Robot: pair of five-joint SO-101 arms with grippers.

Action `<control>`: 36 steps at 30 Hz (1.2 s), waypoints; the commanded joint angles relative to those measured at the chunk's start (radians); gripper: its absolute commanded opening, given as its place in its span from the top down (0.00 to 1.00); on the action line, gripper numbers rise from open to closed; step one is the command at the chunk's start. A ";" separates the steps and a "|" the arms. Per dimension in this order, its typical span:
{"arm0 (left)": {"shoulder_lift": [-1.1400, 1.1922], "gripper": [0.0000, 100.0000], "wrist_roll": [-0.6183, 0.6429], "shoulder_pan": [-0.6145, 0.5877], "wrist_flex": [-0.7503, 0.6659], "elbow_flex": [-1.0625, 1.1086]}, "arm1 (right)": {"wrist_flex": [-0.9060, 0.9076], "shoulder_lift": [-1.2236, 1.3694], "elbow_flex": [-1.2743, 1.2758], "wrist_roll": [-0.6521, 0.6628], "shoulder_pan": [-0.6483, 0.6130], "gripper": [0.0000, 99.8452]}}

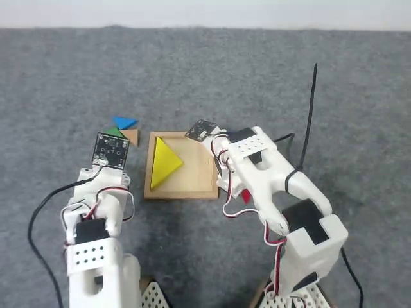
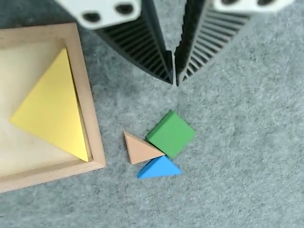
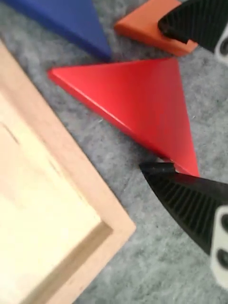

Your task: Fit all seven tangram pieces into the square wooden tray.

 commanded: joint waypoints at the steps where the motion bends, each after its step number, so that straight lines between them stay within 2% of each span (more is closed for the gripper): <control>1: -0.025 0.99 -0.009 0.008 -0.015 -0.012 | 0.018 0.008 -0.014 0.012 0.016 0.62; 7: -0.025 0.99 -0.011 0.008 -0.015 -0.010 | 0.019 -0.007 0.026 0.012 0.081 0.62; 15: -0.026 0.99 -0.011 0.008 -0.015 -0.012 | -0.071 -0.203 0.219 0.014 0.067 0.62; 19: -0.026 0.99 -0.011 0.008 -0.014 -0.012 | -0.133 -0.219 0.256 0.006 0.027 0.62; 23: -0.026 0.99 -0.011 0.008 -0.014 -0.012 | -0.179 -0.229 0.238 0.006 0.024 0.62; 31: -0.026 0.99 -0.011 0.009 -0.015 -0.012 | -0.071 -0.219 0.038 -0.015 0.025 0.62; 36: -0.026 0.99 -0.011 0.009 -0.015 -0.012 | -0.061 -0.217 0.061 -0.037 -0.004 0.62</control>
